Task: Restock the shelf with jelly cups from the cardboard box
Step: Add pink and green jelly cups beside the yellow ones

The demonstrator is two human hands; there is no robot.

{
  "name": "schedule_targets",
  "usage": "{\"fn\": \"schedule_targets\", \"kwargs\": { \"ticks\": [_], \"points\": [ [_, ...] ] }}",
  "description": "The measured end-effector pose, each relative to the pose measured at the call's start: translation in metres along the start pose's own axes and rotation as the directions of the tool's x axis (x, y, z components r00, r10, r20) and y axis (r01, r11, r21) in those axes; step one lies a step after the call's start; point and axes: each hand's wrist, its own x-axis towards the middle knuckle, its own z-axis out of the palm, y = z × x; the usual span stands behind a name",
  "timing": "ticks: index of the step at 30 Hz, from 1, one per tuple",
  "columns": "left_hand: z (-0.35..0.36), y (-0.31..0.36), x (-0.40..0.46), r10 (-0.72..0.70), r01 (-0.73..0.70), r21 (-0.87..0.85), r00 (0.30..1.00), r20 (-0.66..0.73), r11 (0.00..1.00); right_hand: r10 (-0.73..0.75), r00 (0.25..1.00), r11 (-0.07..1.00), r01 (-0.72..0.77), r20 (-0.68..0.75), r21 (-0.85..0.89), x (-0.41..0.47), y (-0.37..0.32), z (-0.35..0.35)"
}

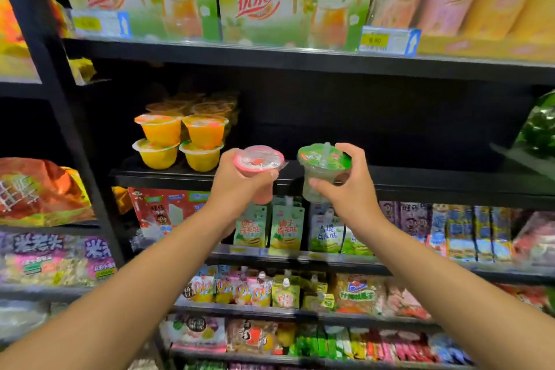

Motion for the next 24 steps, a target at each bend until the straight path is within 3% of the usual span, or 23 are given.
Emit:
{"fn": "schedule_targets", "kwargs": {
  "ticks": [6, 14, 24],
  "points": [
    [-0.003, -0.008, 0.020, 0.012, -0.012, -0.006, 0.998, 0.062, 1.000, -0.012, 1.000, 0.998, 0.010, -0.027, -0.066, 0.011, -0.004, 0.018],
    [-0.008, 0.005, 0.046, 0.024, -0.024, 0.023, 1.000, 0.010, 0.999, -0.023, 0.997, 0.995, 0.016, -0.071, -0.097, 0.045, -0.008, 0.026],
    [0.017, -0.010, 0.079, 0.006, -0.007, 0.098, 1.000, 0.014, 0.995, -0.006, 1.000, 0.996, 0.005, -0.001, -0.094, 0.082, 0.018, 0.025]
  ]
}}
